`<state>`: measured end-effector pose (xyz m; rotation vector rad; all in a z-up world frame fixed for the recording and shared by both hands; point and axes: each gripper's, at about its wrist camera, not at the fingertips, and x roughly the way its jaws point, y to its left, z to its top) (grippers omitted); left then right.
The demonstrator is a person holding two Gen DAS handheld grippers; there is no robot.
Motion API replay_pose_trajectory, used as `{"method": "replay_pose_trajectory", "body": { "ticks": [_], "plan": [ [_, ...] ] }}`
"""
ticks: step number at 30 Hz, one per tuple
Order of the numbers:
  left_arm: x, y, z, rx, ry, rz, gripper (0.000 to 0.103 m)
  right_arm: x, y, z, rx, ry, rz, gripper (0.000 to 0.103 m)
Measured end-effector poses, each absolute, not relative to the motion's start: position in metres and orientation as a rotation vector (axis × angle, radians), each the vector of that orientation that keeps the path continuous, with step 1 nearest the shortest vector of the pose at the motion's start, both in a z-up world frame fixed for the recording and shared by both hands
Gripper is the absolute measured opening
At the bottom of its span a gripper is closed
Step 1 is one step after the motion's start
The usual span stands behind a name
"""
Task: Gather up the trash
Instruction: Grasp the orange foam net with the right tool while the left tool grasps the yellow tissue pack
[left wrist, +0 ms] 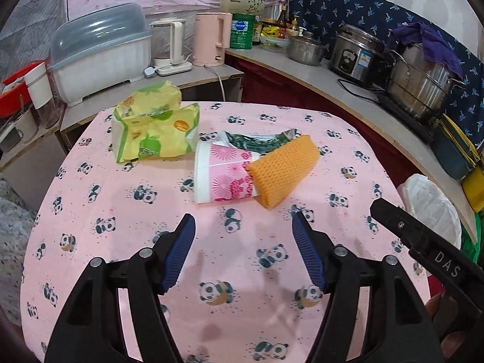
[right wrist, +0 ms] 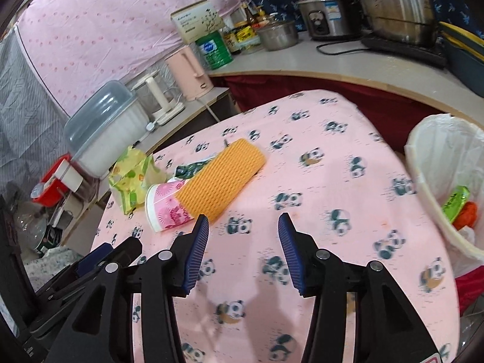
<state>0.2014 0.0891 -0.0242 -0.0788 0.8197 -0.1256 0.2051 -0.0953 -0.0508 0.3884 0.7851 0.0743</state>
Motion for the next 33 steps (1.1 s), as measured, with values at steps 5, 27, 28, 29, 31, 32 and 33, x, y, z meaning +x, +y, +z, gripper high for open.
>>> {"method": "replay_pose_trajectory", "body": {
  "ticks": [5,27,28,29,31,32,33],
  "plan": [
    [0.219,0.122,-0.028,-0.086,0.812,-0.079,0.067,0.234,-0.068,-0.063,0.387,0.822,0.092,0.059],
    [0.378,0.236,-0.065,-0.001,0.775,-0.033,0.087,0.338,-0.043,-0.110,0.499,0.902,-0.050,0.070],
    [0.382,0.237,-0.068,-0.004,0.779,-0.051,0.087,0.340,-0.043,-0.111,0.499,0.904,-0.046,0.070],
    [0.386,0.235,-0.072,-0.007,0.786,-0.074,0.086,0.342,-0.043,-0.112,0.500,0.906,-0.040,0.070],
    [0.391,0.231,-0.079,-0.011,0.801,-0.122,0.075,0.344,-0.043,-0.114,0.500,0.906,-0.027,0.070],
    [0.394,0.228,-0.082,-0.012,0.812,-0.149,0.069,0.345,-0.043,-0.114,0.498,0.907,-0.019,0.069],
    [0.396,0.223,-0.085,-0.015,0.826,-0.174,0.057,0.345,-0.044,-0.115,0.500,0.906,-0.013,0.068]
  ]
}}
